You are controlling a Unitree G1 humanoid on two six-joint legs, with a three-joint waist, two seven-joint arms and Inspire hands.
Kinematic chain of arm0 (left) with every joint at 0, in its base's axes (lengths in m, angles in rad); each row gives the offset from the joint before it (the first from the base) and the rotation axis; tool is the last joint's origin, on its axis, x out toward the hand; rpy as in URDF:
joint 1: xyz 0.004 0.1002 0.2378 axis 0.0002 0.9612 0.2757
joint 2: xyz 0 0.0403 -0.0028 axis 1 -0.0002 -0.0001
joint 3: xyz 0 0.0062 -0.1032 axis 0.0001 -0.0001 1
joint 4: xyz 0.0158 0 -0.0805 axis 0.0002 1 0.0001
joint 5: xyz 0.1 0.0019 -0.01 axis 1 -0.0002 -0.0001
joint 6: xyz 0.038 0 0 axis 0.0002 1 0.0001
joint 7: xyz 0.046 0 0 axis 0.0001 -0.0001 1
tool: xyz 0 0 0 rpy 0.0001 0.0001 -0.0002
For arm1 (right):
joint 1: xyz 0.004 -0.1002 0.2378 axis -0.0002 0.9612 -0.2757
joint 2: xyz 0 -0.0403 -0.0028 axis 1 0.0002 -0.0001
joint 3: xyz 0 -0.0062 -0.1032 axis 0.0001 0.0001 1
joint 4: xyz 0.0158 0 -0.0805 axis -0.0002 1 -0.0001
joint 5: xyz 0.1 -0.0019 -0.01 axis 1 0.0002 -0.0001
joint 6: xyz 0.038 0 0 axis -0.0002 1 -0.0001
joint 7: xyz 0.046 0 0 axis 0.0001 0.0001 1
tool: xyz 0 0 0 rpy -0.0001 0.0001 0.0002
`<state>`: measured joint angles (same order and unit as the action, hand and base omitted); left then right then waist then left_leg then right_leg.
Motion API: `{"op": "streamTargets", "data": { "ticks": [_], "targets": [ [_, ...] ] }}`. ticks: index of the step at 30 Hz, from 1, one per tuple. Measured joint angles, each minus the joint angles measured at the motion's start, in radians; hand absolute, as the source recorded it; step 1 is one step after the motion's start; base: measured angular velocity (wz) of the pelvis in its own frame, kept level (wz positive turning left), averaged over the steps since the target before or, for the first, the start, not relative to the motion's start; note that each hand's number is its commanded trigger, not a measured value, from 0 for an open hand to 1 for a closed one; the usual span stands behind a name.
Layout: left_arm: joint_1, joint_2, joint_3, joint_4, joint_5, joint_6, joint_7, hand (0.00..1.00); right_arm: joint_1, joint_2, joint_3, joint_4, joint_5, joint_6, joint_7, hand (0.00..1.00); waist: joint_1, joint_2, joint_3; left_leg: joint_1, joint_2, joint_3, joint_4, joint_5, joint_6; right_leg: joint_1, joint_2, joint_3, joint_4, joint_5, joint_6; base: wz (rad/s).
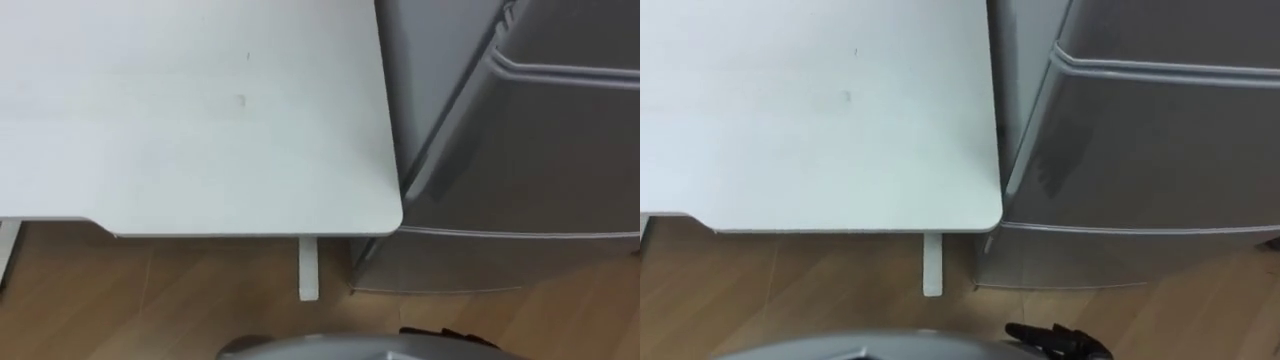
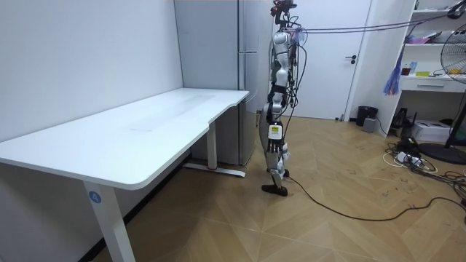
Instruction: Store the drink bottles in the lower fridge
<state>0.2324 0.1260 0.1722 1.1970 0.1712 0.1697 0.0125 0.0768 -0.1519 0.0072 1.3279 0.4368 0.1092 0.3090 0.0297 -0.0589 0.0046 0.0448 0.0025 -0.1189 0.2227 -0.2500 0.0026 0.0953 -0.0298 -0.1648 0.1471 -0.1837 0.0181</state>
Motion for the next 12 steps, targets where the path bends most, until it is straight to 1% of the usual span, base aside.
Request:
{"op": "streamTargets", "data": {
  "ticks": [1,2,5,9,12],
  "targets": [
    [0.000,0.000,-0.001,0.000,0.000,-0.001,-0.003,0.00,0.000,0.000,0.000,0.000,0.000,0.000,0.000,0.00,0.000,-0.002,0.0001,-0.003,-0.001,-0.006,0.002,0.000,0.000,0.000,0.000,-0.005,-0.001,-0.002,-0.001,0.19],
    [-0.001,0.000,-0.002,-0.001,0.000,-0.001,-0.004,0.00,0.000,0.000,-0.002,0.000,0.001,-0.001,0.000,0.00,-0.002,0.001,-0.0020,-0.008,-0.001,-0.010,0.010,0.000,-0.001,0.001,0.000,-0.012,-0.005,-0.002,-0.001,0.24],
    [-0.009,0.000,-0.002,-0.002,0.002,-0.003,-0.003,0.00,0.000,0.000,-0.009,0.001,0.004,-0.005,0.001,0.00,-0.011,0.008,-0.0046,-0.025,-0.002,-0.010,0.019,0.000,-0.001,0.001,-0.001,-0.031,-0.012,-0.003,-0.002,0.21],
    [-0.008,0.000,-0.001,-0.022,0.000,-0.004,-0.001,0.00,0.002,0.001,-0.011,0.004,0.013,-0.008,0.000,0.00,-0.016,0.007,-0.0032,-0.029,-0.003,-0.007,0.015,0.001,-0.003,0.003,-0.001,-0.029,-0.015,-0.007,-0.002,0.11],
    [-0.010,0.000,0.003,-0.035,-0.001,-0.008,0.004,0.00,0.002,0.002,-0.015,0.004,0.011,-0.008,0.000,0.00,-0.016,0.005,-0.0024,-0.023,-0.002,-0.001,0.011,0.001,-0.003,0.005,-0.001,-0.024,-0.015,-0.007,-0.002,0.00]
  ]
}}
